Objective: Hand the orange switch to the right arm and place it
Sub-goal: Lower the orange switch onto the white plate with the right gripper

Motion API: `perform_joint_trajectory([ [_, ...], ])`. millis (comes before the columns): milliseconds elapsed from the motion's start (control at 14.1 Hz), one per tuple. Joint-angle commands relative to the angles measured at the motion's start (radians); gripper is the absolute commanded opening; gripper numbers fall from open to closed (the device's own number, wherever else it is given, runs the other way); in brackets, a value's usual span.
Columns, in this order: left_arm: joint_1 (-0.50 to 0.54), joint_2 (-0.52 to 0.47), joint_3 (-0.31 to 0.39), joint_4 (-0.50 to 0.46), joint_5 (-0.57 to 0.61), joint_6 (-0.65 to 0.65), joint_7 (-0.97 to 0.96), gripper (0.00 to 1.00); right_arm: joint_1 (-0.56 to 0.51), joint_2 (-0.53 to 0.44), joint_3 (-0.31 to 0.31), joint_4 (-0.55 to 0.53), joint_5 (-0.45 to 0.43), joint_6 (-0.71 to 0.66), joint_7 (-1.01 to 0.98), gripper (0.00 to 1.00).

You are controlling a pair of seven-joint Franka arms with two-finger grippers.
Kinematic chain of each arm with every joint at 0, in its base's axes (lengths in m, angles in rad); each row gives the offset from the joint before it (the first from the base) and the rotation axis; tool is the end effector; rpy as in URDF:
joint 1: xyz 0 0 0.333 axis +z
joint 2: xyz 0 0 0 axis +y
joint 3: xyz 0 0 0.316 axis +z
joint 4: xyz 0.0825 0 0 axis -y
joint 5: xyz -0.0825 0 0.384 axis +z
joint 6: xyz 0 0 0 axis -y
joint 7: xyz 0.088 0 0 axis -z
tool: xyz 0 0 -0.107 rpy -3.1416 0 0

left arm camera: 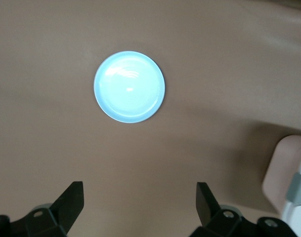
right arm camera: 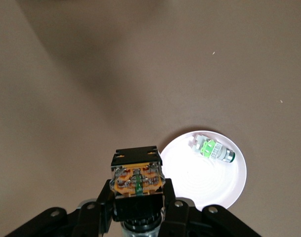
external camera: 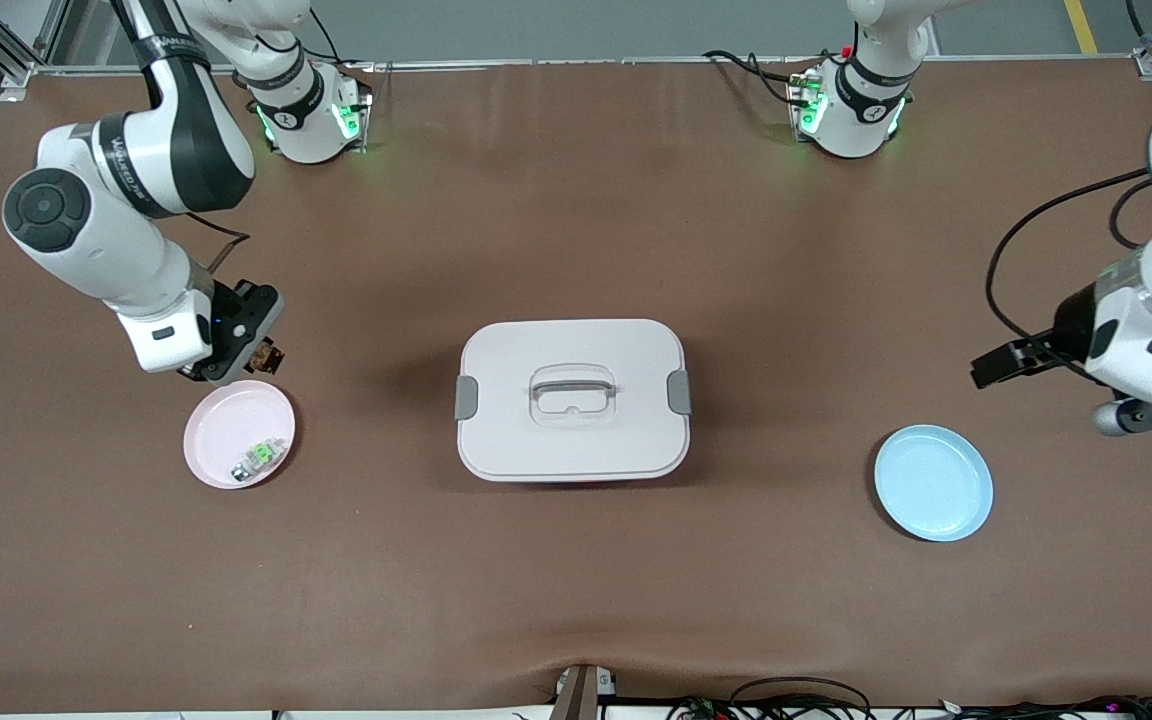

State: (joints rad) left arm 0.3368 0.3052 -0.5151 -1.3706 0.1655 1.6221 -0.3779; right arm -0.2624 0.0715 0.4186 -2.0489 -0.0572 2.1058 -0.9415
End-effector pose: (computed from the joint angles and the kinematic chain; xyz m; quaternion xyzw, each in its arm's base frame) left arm 0.6382 -0.0501 0.5603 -0.9945 -0.1041 0.0052 0.0100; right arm 0.5554 0.0820 0.4072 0.8455 0.5338 -0.0075 0.0077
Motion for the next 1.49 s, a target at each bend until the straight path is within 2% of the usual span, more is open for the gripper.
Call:
perform_joint_trajectory([
  [0, 0.021, -0.05, -0.008, -0.01, 0.023, -0.022, 0.05, 1.0, -0.061, -0.049, 0.016, -0.108, 0.02, 0.095, -0.1, 0.0],
  [354, 0.022, -0.098, -0.008, -0.01, 0.025, -0.071, 0.051, 1.0, -0.138, -0.036, 0.012, -0.235, 0.02, 0.292, -0.227, 0.0],
  [780, 0.004, -0.146, 0.009, -0.024, 0.003, -0.097, 0.137, 1.0, -0.193, 0.054, 0.009, -0.257, 0.008, 0.413, -0.333, 0.0],
  [992, -0.143, -0.218, 0.171, -0.096, -0.046, -0.097, 0.154, 1.0, -0.23, 0.135, 0.009, -0.255, 0.002, 0.493, -0.419, 0.0],
  [1134, -0.206, -0.259, 0.254, -0.14, -0.086, -0.091, 0.159, 1.0, -0.241, 0.174, 0.008, -0.254, -0.012, 0.532, -0.454, 0.0],
  [1205, -0.237, -0.279, 0.285, -0.16, -0.086, -0.091, 0.162, 1.0, -0.244, 0.189, 0.005, -0.252, -0.044, 0.548, -0.456, 0.0],
  [1418, -0.245, -0.319, 0.305, -0.205, -0.087, -0.076, 0.243, 1.0, -0.258, 0.227, 0.003, -0.241, -0.107, 0.565, -0.454, 0.0],
])
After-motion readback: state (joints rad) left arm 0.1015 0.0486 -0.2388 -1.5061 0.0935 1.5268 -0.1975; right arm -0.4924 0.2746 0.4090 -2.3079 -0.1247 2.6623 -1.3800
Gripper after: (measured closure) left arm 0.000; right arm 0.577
